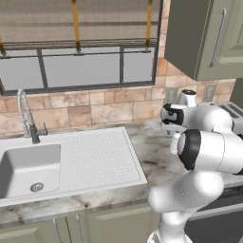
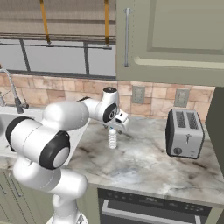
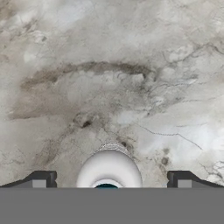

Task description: Place the drinks on the dining counter in a tight cluster.

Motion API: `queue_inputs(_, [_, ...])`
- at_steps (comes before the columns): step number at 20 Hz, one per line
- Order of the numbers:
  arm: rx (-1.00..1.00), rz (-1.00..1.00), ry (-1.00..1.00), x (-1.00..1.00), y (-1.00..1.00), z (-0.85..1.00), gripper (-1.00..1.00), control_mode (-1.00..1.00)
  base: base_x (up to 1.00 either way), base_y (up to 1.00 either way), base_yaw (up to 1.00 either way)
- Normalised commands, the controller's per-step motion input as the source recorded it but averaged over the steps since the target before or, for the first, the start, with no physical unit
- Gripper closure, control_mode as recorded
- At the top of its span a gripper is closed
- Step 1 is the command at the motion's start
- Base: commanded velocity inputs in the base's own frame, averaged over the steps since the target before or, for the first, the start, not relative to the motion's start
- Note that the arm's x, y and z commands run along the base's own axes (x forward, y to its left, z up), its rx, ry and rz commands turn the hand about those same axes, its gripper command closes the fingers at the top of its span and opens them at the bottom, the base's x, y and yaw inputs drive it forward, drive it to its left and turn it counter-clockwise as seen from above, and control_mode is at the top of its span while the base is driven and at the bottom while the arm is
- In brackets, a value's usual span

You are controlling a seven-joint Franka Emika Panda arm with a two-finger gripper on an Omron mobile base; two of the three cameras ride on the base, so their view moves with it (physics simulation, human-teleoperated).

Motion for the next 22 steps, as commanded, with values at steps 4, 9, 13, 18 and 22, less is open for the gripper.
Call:
queue_inputs(4, [0.00,0.00,0.00,-0.09,0.06,-0.04,-1.00,-1.00,0.00,0.00,0.00])
queue_inputs(9, [0.00,0.00,0.00,-0.01,0.04,-0.03,-1.00,-1.00,0.00,0.00,0.00])
queue_inputs(13, [0.00,0.00,0.00,0.02,0.01,-0.02,-1.00,-1.00,0.00,0.00,0.00])
queue_inputs(18, [0.00,0.00,0.00,0.00,0.00,-0.05,-1.00,-1.00,0.00,0.00,0.00])
queue_inputs(22, [0.00,0.00,0.00,0.00,0.00,-0.02,-1.00,-1.00,0.00,0.00,0.00])
